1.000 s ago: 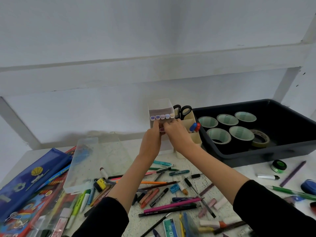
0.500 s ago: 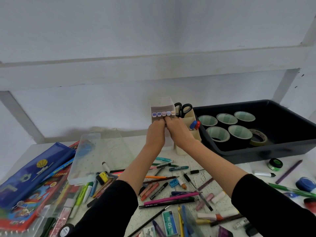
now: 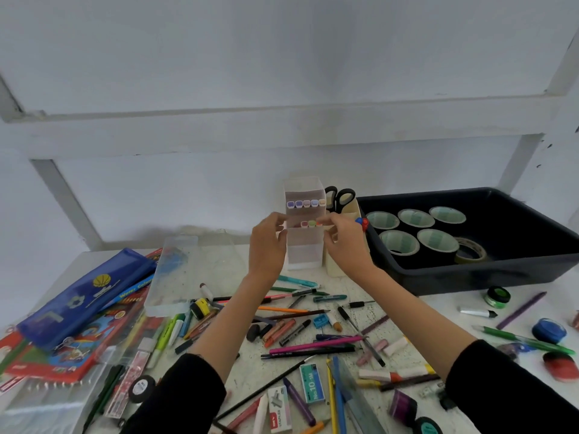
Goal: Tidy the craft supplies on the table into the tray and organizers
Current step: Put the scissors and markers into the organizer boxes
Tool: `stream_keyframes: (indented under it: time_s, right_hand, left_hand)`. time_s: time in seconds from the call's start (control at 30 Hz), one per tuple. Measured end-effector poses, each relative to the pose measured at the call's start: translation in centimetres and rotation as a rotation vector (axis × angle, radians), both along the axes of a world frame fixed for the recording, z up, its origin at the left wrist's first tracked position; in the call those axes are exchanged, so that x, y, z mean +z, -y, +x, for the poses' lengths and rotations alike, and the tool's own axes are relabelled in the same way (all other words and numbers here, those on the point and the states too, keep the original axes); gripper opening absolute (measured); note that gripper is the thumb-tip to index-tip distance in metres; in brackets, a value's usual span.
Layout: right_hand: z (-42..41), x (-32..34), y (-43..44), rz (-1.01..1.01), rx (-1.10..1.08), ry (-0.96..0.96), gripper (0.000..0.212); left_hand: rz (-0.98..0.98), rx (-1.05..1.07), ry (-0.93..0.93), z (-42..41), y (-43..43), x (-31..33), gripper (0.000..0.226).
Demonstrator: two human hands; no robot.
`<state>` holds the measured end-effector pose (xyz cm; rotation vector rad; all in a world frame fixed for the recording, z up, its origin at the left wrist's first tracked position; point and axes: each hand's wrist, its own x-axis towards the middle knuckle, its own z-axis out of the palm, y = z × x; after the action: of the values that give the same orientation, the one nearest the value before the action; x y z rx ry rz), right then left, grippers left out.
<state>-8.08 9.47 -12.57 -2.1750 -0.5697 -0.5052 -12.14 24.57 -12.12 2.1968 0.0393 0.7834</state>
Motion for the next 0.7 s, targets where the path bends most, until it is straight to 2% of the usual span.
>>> stream_keyframes:
  time_s: [0.33, 0.47, 0.6, 0.7]
  right_hand:
    - [-4.5, -0.9, -2.8, 0.018, 0.202, -0.192, 0.016]
    - [-5.9, -1.6, -4.9, -0.023, 0.313, -0.235, 0.014]
    - [-7.3, -2.5, -7.4, -0.025, 0.375, -0.298, 0.014]
    - [-8.4, -3.2, -9.5, -0.104, 0.452, -0.337, 0.018]
  left_hand:
    - [-0.006, -0.058, -0.123, -6.8, -7.1, 1.2, 0.013]
    - [0.021, 0.020, -0.198, -10.2, -10.4, 0.6, 0.012]
    - [0.037, 0.180, -0.256, -13.2, -13.2, -0.8, 0.016]
    - [-0.008, 0.295, -0.338, -15.1, -14.9, -2.2, 0.017]
